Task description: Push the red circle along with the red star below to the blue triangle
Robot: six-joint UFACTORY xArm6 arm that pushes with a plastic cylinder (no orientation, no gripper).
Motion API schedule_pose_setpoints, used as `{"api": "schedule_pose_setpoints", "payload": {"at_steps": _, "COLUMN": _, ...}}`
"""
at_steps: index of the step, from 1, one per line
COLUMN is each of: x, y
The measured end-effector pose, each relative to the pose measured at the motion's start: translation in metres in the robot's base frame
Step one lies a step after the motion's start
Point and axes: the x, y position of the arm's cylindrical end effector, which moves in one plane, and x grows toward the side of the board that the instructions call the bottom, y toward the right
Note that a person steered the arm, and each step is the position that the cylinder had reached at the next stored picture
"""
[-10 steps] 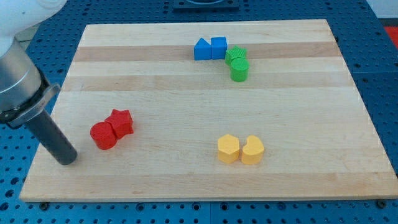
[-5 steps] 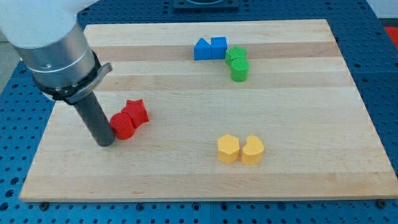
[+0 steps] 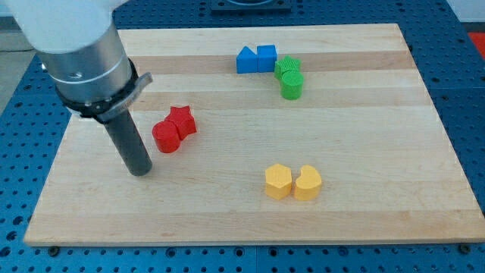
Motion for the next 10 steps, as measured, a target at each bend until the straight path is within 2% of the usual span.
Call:
{"api": "schedule_pose_setpoints", "payload": {"at_steps": 2, "x": -0.023, "y": 0.003}}
{"api": "schedule_pose_setpoints", "payload": {"at_steps": 4, "x": -0.028, "y": 0.022}}
{"api": "schedule_pose_setpoints", "payload": {"at_steps": 10, "x": -0.106, "y": 0.054}}
